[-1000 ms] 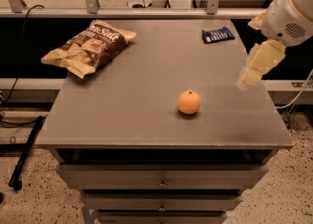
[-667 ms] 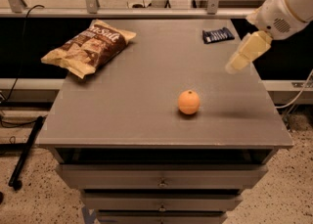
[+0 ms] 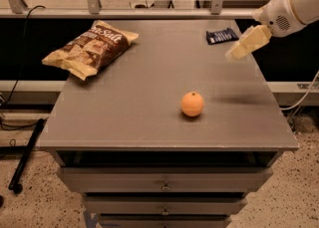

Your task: Move rxbar blueberry near orange

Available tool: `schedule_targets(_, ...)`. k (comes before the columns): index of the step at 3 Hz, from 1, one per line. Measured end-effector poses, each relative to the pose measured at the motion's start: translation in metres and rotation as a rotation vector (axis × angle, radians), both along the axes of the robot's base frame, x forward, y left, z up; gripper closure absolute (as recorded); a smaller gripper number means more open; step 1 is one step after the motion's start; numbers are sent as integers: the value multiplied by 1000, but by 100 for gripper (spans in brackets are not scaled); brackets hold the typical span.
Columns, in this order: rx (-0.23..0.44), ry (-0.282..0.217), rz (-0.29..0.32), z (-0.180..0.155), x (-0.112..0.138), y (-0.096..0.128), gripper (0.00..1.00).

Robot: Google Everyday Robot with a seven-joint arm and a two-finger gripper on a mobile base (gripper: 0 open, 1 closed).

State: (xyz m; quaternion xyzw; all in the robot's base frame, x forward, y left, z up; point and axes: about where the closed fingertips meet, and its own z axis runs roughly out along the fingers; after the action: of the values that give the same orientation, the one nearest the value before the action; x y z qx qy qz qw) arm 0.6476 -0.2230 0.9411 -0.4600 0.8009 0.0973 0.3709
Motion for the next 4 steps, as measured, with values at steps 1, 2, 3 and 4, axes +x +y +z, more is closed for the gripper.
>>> schedule_targets(1, 23, -11, 6, 2, 1, 3, 0)
schedule_targets(2, 119, -37, -30, -8, 21, 7, 0)
schedule_targets(3, 242, -97, -96, -11, 61, 9, 0)
schedule_targets(4, 344, -123, -138, -19, 97, 15, 0)
